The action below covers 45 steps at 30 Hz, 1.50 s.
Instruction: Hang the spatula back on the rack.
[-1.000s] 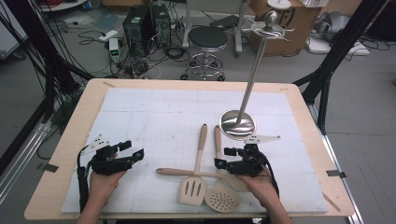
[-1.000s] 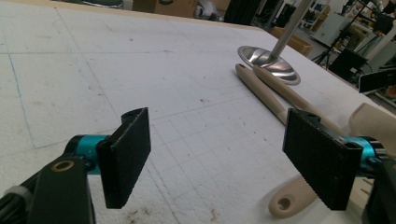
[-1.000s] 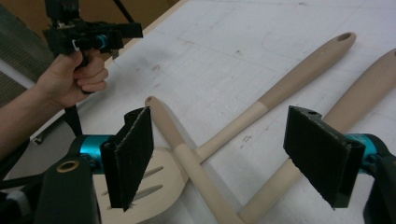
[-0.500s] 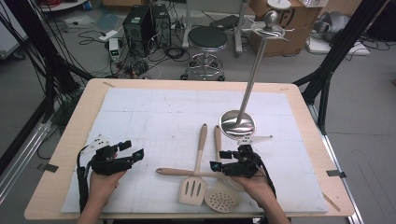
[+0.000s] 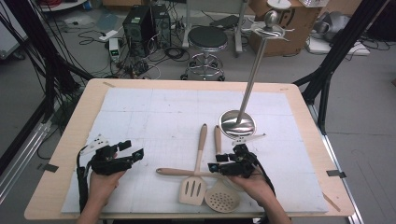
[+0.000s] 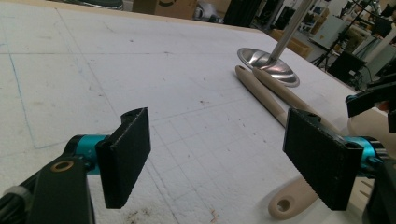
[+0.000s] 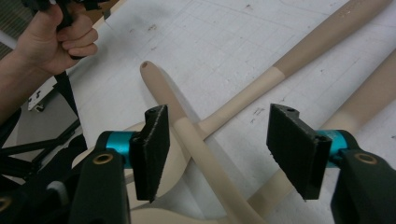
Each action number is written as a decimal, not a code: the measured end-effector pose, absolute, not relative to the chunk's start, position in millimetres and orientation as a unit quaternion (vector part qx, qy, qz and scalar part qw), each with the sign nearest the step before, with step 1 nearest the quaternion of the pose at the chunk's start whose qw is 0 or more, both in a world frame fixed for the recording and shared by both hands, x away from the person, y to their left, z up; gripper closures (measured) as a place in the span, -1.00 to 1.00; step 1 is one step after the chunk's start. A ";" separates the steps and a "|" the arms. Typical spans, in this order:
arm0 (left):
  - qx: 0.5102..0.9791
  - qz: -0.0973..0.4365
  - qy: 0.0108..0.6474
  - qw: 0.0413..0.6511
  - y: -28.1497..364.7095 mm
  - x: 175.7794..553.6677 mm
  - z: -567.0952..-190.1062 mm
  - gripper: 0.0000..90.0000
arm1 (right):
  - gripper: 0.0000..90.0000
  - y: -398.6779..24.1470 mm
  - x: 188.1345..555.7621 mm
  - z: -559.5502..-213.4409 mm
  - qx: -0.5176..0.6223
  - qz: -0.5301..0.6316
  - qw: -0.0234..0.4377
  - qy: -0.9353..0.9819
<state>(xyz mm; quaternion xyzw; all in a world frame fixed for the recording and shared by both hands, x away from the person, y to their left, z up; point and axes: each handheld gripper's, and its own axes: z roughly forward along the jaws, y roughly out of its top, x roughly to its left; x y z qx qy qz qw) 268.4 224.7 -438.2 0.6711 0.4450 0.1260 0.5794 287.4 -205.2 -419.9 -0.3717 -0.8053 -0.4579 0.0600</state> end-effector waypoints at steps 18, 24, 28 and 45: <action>0.671 0.129 0.447 0.578 225.2 268.4 -438.1 -0.47 | 0.03 -196.3 290.1 -428.3 -0.365 -0.410 0.083 -0.832; 0.669 0.130 0.447 0.579 225.5 268.1 -437.7 -0.47 | 0.07 -189.4 290.0 -428.5 -0.358 -0.392 0.092 -0.843; 0.669 0.130 0.447 0.579 225.7 268.1 -437.5 -0.47 | 0.10 -186.0 290.9 -429.0 -0.353 -0.382 0.096 -0.848; 0.669 0.129 0.446 0.580 224.2 267.8 -437.4 -0.47 | 0.13 -176.4 294.4 -432.4 -0.337 -0.326 0.095 -0.878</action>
